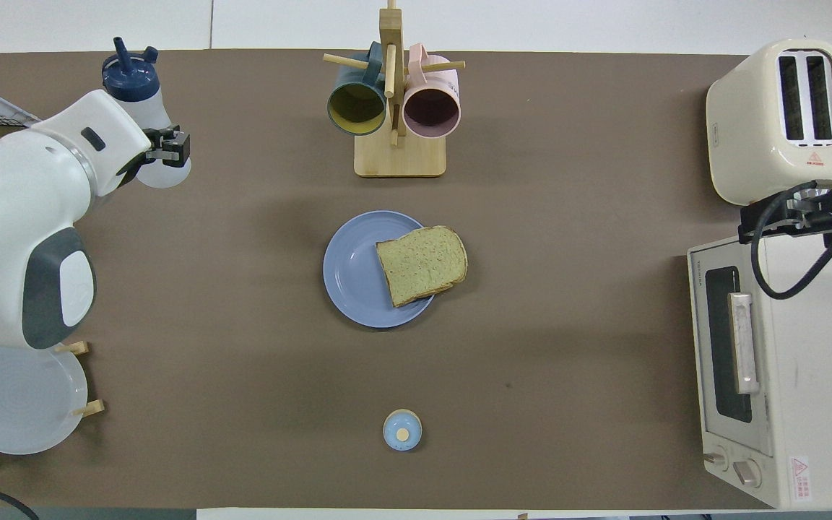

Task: Put bread on plate and add seasoning

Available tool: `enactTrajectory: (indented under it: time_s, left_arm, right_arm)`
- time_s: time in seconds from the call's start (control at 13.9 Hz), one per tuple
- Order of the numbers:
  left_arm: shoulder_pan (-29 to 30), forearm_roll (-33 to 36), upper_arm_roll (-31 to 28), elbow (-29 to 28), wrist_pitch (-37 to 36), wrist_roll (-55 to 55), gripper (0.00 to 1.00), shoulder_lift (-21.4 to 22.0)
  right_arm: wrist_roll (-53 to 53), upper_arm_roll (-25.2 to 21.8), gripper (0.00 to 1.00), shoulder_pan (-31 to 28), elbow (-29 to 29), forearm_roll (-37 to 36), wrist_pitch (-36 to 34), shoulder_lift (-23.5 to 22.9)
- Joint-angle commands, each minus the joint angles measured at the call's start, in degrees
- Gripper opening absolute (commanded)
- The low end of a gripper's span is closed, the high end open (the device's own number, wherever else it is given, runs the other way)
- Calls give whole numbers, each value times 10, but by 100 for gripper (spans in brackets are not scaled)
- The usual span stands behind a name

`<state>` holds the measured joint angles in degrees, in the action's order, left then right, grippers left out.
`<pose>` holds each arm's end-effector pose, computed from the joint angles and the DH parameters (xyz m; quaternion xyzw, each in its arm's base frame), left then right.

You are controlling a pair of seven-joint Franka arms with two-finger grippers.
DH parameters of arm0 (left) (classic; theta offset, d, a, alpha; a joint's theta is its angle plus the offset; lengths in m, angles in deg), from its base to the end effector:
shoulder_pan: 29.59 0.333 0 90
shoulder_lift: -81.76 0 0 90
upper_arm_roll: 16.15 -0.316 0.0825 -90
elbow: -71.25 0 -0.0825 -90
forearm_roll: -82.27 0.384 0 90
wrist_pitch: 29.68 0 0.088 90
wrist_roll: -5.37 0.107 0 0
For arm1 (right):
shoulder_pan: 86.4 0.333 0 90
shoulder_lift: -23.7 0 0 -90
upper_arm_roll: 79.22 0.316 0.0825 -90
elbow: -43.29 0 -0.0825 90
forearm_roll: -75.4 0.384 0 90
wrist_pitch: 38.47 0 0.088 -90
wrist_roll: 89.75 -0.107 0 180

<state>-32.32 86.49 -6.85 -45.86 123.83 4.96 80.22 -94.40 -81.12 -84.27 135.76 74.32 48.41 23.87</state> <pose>0.5873 -0.1267 0.4976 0.9459 -0.1222 0.3003 0.0091 0.5461 0.0001 0.6015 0.9981 -0.0386 -0.0468 0.0114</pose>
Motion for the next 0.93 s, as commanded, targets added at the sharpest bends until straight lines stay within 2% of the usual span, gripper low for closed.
enactTrajectory:
  time_s: [0.0, 0.14, 0.5, 0.72, 0.86]
  left_arm:
    - [8, -11, 4, -64, 82, -31, 0, 29]
    - [8, -12, 4, -89, 156, -60, 0, 18]
    - [8, -11, 4, -116, 280, -72, 0, -27]
    - [6, -11, 4, -139, 403, -79, 0, -80]
    - [6, -12, 3, -152, 437, -79, 0, -92]
  right_arm:
    - [17, 1, 100, -5, 11, 11, 7, 10]
    - [17, 1, 100, -5, 11, 11, 7, 10]
    - [17, 1, 100, -5, 11, 11, 7, 10]
    - [17, 1, 100, -5, 11, 11, 7, 10]
    - [17, 1, 100, -5, 11, 11, 7, 10]
